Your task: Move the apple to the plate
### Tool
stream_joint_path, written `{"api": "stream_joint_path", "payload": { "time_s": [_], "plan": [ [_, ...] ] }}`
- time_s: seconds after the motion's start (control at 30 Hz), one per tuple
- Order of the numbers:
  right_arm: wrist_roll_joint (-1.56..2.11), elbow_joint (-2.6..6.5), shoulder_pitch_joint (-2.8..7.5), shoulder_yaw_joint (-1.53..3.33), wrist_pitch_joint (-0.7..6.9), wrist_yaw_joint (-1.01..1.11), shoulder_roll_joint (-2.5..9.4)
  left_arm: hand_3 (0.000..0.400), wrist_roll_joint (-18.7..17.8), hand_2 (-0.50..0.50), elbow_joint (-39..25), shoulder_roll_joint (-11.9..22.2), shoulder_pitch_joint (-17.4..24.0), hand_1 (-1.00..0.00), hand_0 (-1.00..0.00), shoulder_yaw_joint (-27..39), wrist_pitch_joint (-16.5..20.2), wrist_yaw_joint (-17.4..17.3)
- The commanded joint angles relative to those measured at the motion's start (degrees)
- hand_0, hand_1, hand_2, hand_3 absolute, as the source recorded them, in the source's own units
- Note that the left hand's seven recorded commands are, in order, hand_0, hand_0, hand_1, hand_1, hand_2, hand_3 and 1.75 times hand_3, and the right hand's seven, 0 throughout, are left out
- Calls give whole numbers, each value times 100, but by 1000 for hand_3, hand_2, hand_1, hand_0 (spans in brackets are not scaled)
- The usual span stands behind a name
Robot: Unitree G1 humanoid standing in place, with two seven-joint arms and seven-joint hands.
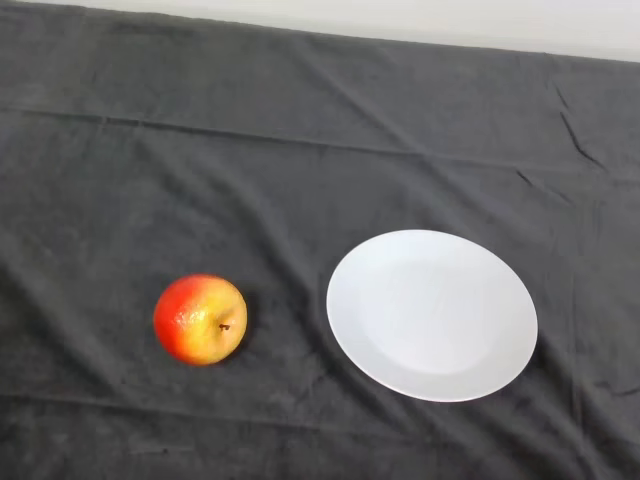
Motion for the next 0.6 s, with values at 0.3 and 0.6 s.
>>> {"api": "stream_joint_path", "payload": {
  "time_s": [0.3, 0.6],
  "plan": [
    [14, 307, 697, -16, 126, -18, 723, 0, 282, 0, 170, -93, -426, 0, 0, 194, -4, -72],
    [15, 307, 697, -15, 126, -18, 723, 0, 583, 0, 128, -81, -568, 0, 0, 126, -195, 30]
  ]
}}
